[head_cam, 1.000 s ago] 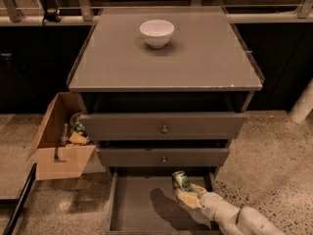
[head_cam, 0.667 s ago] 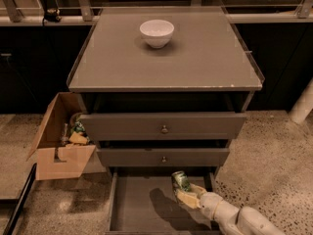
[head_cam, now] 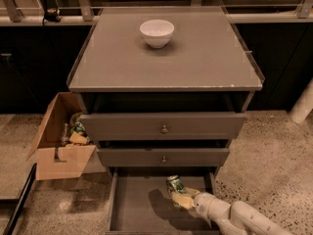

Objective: Place green can into bottom drawer

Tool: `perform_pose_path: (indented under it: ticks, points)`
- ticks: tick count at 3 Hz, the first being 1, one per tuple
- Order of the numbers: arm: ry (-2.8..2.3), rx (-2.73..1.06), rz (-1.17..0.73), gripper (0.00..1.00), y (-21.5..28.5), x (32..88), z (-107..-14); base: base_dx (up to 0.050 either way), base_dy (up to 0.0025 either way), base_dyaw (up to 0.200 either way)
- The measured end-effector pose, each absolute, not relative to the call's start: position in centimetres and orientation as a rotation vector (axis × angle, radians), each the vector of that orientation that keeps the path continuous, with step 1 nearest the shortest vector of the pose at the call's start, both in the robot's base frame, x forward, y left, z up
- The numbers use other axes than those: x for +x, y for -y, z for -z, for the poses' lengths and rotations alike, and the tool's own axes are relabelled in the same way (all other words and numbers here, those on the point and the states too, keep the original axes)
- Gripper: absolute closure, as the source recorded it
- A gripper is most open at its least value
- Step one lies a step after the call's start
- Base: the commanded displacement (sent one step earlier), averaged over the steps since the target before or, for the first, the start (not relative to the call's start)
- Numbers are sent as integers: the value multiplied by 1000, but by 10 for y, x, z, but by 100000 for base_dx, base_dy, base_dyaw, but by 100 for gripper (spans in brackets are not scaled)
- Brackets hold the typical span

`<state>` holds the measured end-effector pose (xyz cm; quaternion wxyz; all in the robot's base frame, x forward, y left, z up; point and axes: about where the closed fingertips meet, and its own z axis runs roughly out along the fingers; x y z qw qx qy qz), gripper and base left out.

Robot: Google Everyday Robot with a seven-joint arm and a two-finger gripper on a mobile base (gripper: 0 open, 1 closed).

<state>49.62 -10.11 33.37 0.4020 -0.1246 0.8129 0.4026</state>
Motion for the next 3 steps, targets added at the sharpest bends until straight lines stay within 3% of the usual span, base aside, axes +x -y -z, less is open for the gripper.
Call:
perform_pose_path:
  ticks: [3]
  points:
    - [-2191, -283, -1089, 100, 78, 489, -271, 0, 0, 0]
